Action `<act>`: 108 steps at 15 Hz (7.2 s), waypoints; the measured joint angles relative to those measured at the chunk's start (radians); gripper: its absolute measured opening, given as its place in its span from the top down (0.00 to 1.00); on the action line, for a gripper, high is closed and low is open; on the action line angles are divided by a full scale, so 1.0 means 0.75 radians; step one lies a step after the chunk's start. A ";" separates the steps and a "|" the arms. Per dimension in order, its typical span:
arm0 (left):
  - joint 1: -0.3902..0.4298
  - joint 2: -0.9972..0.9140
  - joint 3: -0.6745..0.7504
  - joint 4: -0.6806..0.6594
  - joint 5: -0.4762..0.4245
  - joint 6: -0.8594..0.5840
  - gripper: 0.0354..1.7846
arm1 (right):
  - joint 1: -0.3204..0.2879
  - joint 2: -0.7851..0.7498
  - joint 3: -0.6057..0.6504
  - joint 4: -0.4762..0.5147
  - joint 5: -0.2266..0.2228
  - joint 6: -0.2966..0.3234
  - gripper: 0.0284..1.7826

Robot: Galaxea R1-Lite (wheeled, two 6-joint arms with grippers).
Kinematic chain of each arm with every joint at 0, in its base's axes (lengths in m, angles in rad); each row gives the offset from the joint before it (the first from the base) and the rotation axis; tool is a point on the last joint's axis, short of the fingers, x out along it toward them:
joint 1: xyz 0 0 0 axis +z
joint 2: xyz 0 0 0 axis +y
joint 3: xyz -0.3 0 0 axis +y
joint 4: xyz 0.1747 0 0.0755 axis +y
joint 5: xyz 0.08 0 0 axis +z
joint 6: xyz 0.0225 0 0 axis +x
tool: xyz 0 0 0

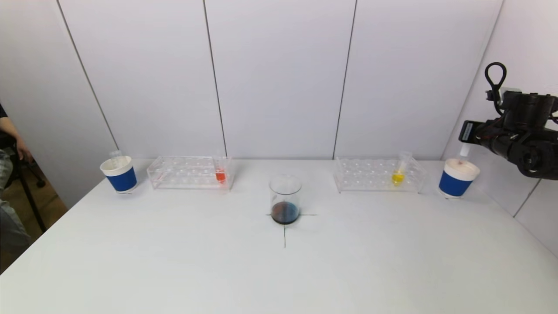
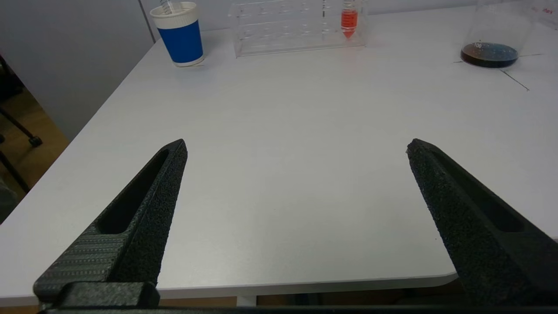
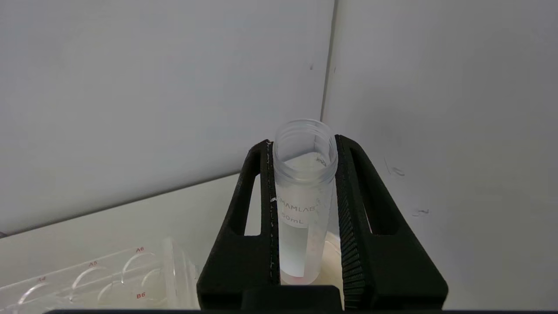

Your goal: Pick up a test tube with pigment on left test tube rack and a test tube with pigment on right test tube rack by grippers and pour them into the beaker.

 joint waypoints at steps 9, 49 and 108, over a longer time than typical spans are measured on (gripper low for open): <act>-0.001 0.000 0.000 0.000 0.000 -0.001 0.01 | -0.001 0.062 0.127 -0.127 -0.001 0.017 0.76; -0.001 0.000 0.000 0.000 0.000 -0.001 0.01 | -0.014 0.008 0.282 -0.233 -0.001 0.014 0.01; -0.001 0.000 0.000 0.000 0.000 -0.001 0.01 | 0.298 -2.825 1.737 0.785 0.151 -0.006 0.01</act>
